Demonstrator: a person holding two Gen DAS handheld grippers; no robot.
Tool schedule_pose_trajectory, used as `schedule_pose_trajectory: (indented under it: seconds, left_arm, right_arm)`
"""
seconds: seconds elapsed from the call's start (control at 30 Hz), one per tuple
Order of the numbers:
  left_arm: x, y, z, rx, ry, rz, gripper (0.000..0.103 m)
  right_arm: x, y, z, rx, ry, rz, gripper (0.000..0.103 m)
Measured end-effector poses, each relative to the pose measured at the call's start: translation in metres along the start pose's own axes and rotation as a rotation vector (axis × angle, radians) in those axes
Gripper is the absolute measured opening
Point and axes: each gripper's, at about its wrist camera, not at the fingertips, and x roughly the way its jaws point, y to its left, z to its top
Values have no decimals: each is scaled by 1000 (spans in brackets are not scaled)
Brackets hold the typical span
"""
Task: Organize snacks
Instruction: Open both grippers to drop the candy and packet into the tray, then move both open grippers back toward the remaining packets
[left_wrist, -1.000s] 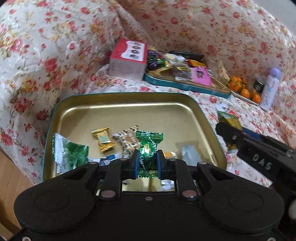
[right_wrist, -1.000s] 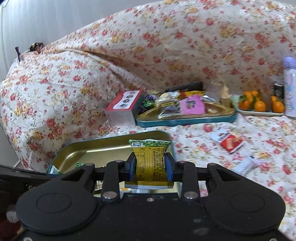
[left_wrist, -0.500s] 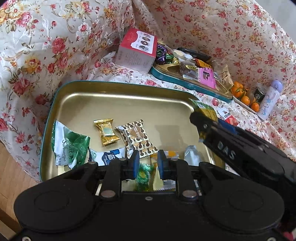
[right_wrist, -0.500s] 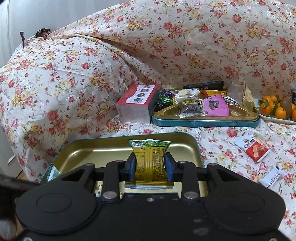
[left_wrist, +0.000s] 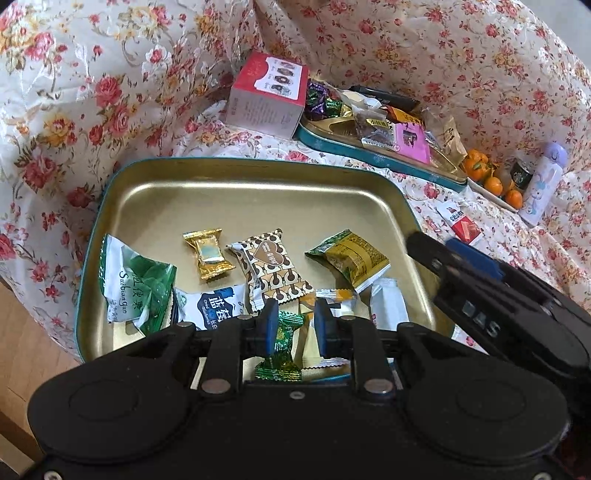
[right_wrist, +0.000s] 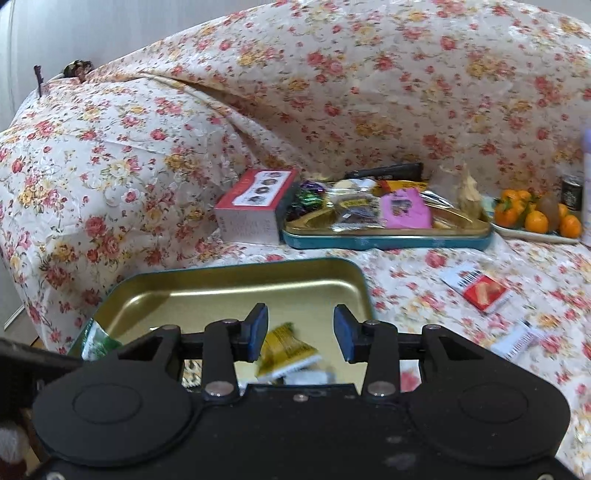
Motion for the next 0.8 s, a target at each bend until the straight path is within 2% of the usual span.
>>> schedule_pose_trajectory:
  seconds: [0.13, 0.33, 0.57, 0.7, 0.8]
  left_arm:
    - [-4, -12, -5, 44, -24, 18, 28]
    - [-9, -42, -21, 166, -62, 21, 29]
    - [-14, -71, -38, 303, -91, 8, 30]
    - [-13, -77, -42, 329, -88, 1, 30]
    - [-11, -79, -44, 330, -77, 0, 30]
  right_arm:
    - [-18, -19, -12, 34, -23, -44, 44]
    - [-41, -57, -29, 80, -51, -168, 47]
    - [-33, -105, -45, 171, 9, -289, 48]
    - [-20, -121, -51, 183, 36, -330, 48]
    - [-7, -129, -48, 198, 48, -322, 50]
